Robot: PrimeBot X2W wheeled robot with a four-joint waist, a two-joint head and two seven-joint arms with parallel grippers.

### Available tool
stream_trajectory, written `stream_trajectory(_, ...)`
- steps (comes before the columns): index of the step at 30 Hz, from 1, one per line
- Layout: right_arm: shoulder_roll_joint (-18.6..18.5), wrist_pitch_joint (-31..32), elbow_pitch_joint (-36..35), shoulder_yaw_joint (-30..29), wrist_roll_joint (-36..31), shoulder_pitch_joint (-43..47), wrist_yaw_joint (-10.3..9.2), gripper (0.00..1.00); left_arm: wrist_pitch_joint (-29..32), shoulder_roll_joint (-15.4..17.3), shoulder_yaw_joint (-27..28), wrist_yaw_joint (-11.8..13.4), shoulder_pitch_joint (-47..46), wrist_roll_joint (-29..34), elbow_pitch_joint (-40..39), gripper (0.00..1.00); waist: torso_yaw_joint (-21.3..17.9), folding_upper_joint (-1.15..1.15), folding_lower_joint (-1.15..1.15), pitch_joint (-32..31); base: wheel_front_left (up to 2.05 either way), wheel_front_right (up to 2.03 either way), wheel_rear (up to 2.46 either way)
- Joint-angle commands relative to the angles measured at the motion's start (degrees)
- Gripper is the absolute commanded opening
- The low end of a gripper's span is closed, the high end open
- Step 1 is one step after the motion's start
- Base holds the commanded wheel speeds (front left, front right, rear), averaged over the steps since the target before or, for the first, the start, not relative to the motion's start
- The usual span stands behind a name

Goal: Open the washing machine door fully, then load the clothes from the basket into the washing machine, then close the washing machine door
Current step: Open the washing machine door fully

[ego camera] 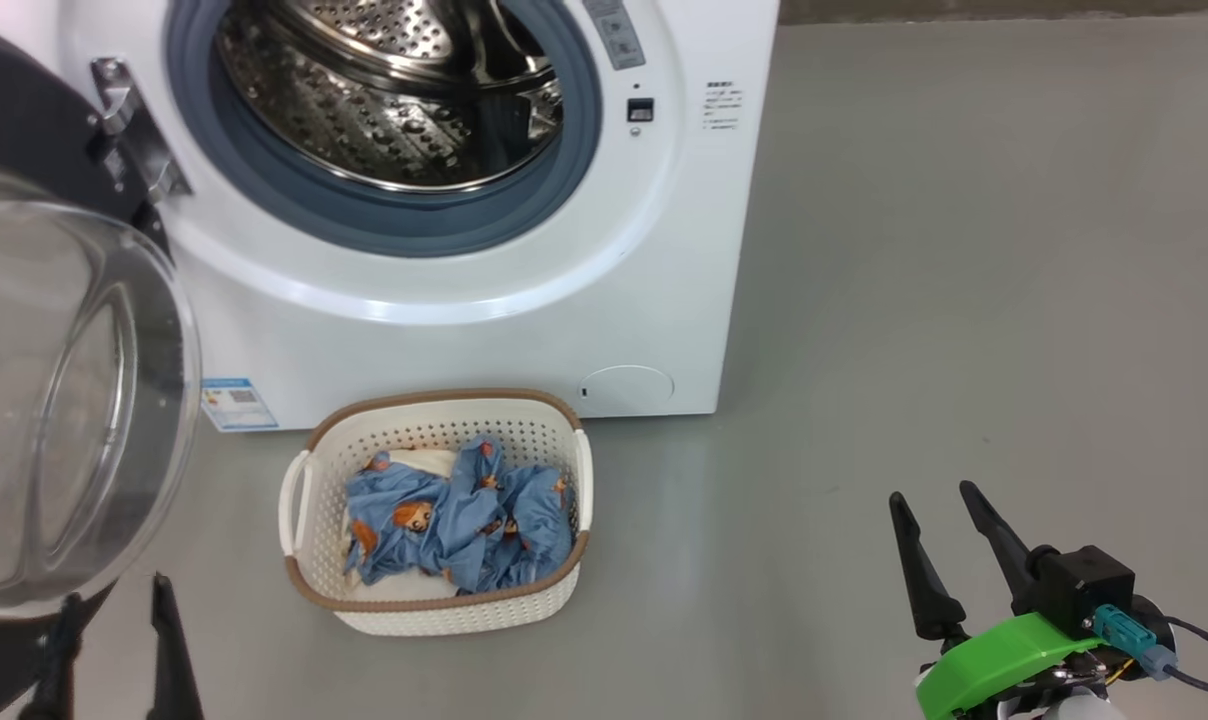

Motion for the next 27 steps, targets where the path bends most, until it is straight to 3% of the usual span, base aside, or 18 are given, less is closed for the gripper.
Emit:
stream_trajectory(1, 0.1, -0.7, -1.7, 1.8, 0.5, -0.6, 0.09, 1.0, -0.3, 1.1, 1.1, 0.6, -0.4, 0.4, -1.8, 1.0, -1.3, 0.0, 0.0, -0.7, 0.0, 0.0, 0.0)
stream_trajectory(8, 0.1, -0.7, -2.9, 2.0, 0.0, 0.4, 0.09, 1.0, -0.3, 1.1, -2.6, 1.0, 1.5, -1.0, -2.8, 1.0, -3.2, 0.0, 0.0, -1.5, 0.0, 0.0, 0.0)
stream_trajectory(12, 0.1, -0.7, -3.5, 2.1, -0.1, 1.0, 0.09, 1.0, -0.3, 1.1, -5.1, 0.3, 2.2, 1.4, -3.5, 1.0, -3.6, 0.0, 0.0, -1.6, 0.0, 0.0, 0.0)
stream_trajectory(27, 0.1, -0.7, -6.2, 1.1, -0.8, 2.0, 0.09, 1.0, -0.3, 1.1, -7.4, 0.3, 3.4, 2.1, -2.3, 1.0, -4.2, 0.0, 0.0, -2.0, 0.0, 0.0, 0.0)
